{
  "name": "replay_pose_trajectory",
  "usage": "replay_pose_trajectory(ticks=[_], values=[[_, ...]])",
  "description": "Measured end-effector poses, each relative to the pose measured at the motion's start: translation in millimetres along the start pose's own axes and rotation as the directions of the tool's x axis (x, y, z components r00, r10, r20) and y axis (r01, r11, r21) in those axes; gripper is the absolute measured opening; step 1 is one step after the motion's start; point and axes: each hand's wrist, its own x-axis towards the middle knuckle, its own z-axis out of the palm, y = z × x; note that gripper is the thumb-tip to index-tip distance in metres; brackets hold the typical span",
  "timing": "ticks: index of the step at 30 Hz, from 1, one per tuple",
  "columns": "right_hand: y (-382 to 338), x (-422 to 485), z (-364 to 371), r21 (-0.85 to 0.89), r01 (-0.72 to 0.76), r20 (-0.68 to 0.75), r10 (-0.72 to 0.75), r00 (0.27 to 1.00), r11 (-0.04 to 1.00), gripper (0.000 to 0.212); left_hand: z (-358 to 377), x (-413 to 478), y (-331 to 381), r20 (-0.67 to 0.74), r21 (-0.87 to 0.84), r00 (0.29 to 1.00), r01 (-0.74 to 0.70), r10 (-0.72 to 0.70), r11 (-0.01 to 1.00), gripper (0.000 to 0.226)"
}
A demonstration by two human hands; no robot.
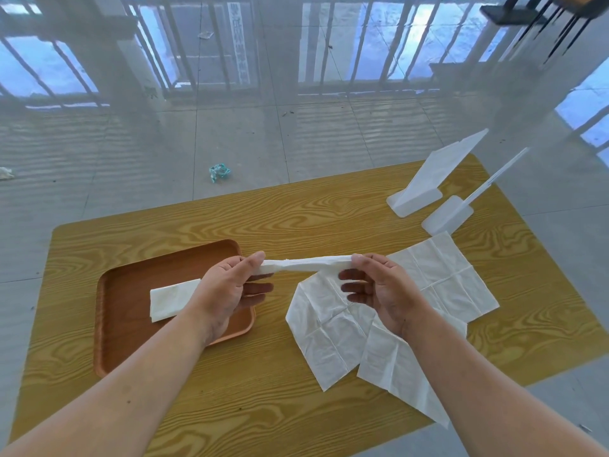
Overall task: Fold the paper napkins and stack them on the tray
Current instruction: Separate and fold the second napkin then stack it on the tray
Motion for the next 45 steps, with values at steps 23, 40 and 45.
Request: replay_pose_trajectory(ticks=[23,40,45], values=[[119,-32,30,-0.948,0.250,0.175,-0.332,0.927,0.198,0.035,58,-26,-95,0.012,0.014,0.965,0.262,-0.263,0.965,0.028],[95,-31,-5,-0.670,0.171,0.008,-0.224,0.975,0.722,0.015,21,-11,-82,0.224,0.751,0.974,-0.199,0.040,0.630,0.109],[107,-31,-18,-0.632,0.064,0.055,-0.038,0.998,0.772,0.020,24,-10,-92,0.290,0.869,0.957,-0.273,0.021,0.414,0.111]])
